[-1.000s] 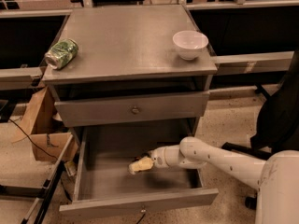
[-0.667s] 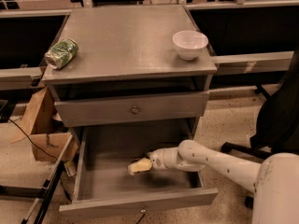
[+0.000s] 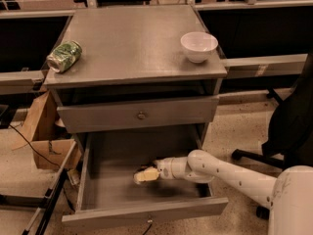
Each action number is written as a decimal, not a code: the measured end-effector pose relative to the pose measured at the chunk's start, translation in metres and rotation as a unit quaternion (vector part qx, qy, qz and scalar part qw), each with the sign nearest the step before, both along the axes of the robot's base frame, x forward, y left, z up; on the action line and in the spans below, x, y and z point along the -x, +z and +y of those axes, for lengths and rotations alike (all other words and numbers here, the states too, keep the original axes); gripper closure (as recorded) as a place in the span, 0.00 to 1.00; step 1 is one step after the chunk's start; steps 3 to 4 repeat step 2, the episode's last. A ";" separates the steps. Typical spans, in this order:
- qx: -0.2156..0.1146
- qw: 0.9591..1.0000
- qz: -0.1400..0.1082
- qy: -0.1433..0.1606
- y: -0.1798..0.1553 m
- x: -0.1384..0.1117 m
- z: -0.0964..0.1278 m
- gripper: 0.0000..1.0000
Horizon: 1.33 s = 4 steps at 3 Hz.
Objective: Place redbull can into middle drawer
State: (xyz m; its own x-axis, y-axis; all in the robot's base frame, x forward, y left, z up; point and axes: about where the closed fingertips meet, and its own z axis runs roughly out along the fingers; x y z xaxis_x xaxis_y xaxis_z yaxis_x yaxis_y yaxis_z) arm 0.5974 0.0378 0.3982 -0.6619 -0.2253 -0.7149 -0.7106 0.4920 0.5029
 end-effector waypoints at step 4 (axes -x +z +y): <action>0.000 1.000 0.000 0.000 0.000 0.000 0.000 0.00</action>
Offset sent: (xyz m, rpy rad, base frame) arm 0.0000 0.0000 0.0000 0.0000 0.0000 0.0000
